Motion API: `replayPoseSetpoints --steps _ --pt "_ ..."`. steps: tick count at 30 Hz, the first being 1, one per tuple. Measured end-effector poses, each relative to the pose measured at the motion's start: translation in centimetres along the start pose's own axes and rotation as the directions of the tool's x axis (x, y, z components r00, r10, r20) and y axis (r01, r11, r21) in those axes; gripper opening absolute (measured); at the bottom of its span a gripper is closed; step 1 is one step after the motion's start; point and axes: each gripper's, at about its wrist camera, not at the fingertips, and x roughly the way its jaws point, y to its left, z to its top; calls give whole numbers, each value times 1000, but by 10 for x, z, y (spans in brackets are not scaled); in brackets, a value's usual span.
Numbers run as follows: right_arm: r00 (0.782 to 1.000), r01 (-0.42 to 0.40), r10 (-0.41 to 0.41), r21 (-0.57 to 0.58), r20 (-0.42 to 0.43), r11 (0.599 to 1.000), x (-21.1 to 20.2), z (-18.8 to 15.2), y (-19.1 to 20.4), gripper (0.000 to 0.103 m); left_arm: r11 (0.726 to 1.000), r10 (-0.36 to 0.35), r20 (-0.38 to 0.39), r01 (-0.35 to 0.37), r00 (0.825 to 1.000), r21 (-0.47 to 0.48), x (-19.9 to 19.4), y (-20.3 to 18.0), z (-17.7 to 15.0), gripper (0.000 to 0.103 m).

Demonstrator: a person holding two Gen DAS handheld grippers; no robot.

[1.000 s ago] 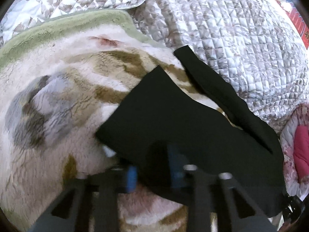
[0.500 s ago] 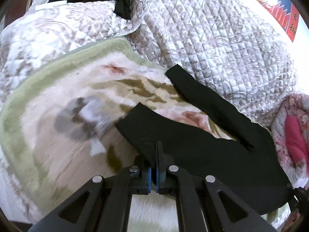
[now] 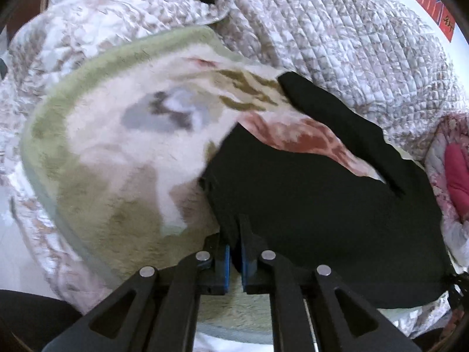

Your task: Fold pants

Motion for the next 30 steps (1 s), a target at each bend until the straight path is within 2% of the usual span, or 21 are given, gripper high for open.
replayPoseSetpoints --steps 3,5,6,7,9,11,12,14,16,17,18,20,22,27,30 --pt "998 51 -52 16 39 999 -23 -4 -3 28 999 45 12 -44 999 -24 -12 11 -2 12" --pt "988 100 -99 -6 117 995 -44 -6 -3 30 995 100 56 -99 993 -20 -22 13 0 16" --pt "976 145 -138 -32 169 989 -54 -6 1 31 993 114 80 -113 990 -17 -27 12 3 17" --pt "962 181 -163 -67 219 981 -62 -6 8 31 993 120 98 -120 988 -11 -32 10 5 17" --pt "956 197 -156 -152 249 969 -64 -5 24 31 995 95 124 -97 988 14 -36 0 11 25" --pt "962 197 -135 -262 237 945 -52 -10 42 31 998 22 129 -29 991 57 -36 -20 13 31" --pt "967 188 -118 -324 224 927 -43 -15 53 31 997 -17 123 7 992 80 -34 -30 12 31" --pt "976 186 -118 -414 183 891 -17 -22 65 31 986 -103 83 91 991 139 -24 -53 8 31" --pt "982 179 -137 -437 127 881 6 -26 64 31 970 -166 19 160 986 186 -8 -73 -2 31" --pt "981 192 -165 -442 98 876 17 -26 60 31 964 -172 -6 170 985 205 -2 -79 -7 31" --pt "971 235 -226 -444 75 865 28 -28 54 31 960 -163 -40 168 986 225 9 -84 -12 31" --pt "972 229 -227 -410 55 883 28 -24 48 31 962 -120 -102 141 988 236 26 -84 -21 31" --pt "967 254 -241 -414 85 874 19 -21 52 31 961 -115 -80 131 990 243 23 -82 -19 31" --pt "971 227 -160 -472 179 852 3 -14 73 31 976 -59 -39 65 998 207 27 -72 13 32" --pt "981 187 -132 -499 144 846 24 4 81 31 975 -38 -22 42 999 217 42 -69 40 34"
